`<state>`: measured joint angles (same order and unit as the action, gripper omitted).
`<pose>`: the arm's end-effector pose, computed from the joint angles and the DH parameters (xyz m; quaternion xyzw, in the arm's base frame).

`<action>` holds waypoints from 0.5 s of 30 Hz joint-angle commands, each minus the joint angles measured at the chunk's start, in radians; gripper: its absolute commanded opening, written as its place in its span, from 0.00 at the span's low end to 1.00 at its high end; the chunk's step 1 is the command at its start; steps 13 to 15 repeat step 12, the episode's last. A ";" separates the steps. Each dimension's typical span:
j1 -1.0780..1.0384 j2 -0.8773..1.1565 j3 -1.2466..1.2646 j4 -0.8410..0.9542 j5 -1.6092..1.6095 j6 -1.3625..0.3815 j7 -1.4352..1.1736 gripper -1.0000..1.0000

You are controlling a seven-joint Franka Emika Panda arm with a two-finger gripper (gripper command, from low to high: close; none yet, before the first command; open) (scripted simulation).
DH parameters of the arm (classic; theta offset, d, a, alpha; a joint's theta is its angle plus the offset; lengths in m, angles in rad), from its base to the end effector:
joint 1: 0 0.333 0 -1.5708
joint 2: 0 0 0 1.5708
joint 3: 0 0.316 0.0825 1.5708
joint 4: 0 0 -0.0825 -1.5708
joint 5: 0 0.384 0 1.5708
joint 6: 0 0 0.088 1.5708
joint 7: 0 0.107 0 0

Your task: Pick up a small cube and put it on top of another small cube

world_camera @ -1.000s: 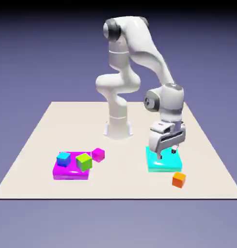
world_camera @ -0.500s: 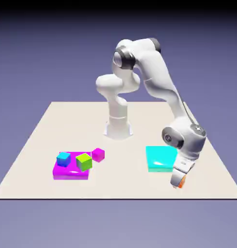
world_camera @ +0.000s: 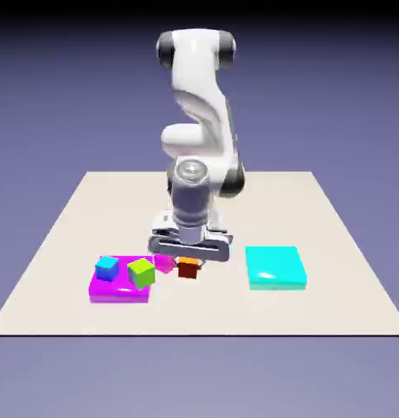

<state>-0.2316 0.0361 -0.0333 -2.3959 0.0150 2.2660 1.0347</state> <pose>0.4592 -0.1242 0.2882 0.7902 -0.6072 -0.0786 0.0267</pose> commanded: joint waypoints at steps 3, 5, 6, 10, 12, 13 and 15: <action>-0.063 -0.081 -0.073 -0.053 0.062 -0.020 0.088 0.00; -0.063 -0.050 -0.070 -0.066 0.070 0.023 0.082 0.00; -0.063 -0.019 -0.067 -0.080 0.079 0.067 0.075 0.00; -0.062 0.055 -0.060 -0.112 0.101 0.172 0.059 1.00; -0.063 0.024 -0.063 -0.098 0.092 0.129 0.066 1.00; -0.063 0.024 -0.063 -0.098 0.092 0.129 0.066 1.00; -0.063 0.024 -0.063 -0.098 0.092 0.129 0.066 1.00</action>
